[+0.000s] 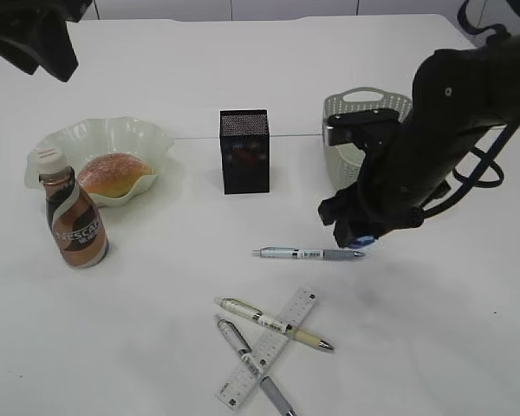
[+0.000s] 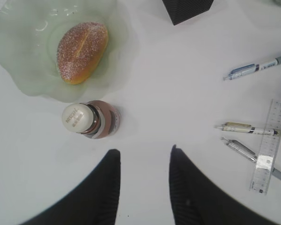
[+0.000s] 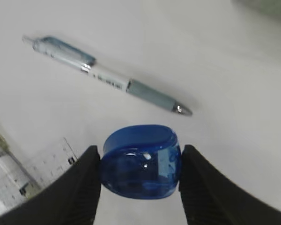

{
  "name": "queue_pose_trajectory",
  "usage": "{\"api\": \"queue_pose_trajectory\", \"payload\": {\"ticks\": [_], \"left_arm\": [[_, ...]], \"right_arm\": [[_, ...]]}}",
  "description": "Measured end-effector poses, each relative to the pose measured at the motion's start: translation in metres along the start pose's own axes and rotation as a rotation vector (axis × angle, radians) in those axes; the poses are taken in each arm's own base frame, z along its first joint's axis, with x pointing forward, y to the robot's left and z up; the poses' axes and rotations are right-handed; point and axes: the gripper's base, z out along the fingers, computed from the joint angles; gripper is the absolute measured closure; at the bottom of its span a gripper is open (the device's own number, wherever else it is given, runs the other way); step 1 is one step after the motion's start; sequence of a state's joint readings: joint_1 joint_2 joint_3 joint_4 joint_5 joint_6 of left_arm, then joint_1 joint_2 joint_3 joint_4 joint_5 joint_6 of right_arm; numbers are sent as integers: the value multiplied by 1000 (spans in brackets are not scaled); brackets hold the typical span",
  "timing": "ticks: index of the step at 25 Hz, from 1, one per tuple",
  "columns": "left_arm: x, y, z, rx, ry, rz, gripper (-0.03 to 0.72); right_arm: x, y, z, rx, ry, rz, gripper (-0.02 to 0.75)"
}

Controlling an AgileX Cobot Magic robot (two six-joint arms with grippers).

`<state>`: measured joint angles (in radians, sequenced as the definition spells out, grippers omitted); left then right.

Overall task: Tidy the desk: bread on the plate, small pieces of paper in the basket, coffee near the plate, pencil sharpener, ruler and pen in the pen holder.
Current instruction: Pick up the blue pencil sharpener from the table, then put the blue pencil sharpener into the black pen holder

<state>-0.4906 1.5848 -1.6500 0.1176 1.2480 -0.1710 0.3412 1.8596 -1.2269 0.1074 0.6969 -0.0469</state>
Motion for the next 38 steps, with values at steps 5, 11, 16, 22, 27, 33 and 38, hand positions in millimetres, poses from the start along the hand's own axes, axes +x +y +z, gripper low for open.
{"api": "queue_pose_trajectory", "payload": {"ticks": [5, 11, 16, 22, 27, 33, 38], "left_arm": [[0, 0, 0, -4, -1, 1, 431], [0, 0, 0, -3, -3, 1, 431], [-1, 0, 0, -3, -7, 1, 433], [-1, 0, 0, -4, -8, 2, 433], [-1, 1, 0, -8, -11, 3, 433], [-1, 4, 0, -39, -16, 14, 433], [-2, 6, -1, -62, -20, 22, 434]], "right_arm": [[-11, 2, -14, -9, -131, -50, 365], [-21, 20, -32, -60, -282, -157, 365], [-30, 45, -37, -73, -406, -240, 365], [-58, 49, -59, -51, -597, -243, 365], [-89, 51, -52, -34, -697, -238, 365], [-120, 53, -26, -28, -734, -237, 365], [-138, 54, -8, -21, -770, -232, 365]]}}
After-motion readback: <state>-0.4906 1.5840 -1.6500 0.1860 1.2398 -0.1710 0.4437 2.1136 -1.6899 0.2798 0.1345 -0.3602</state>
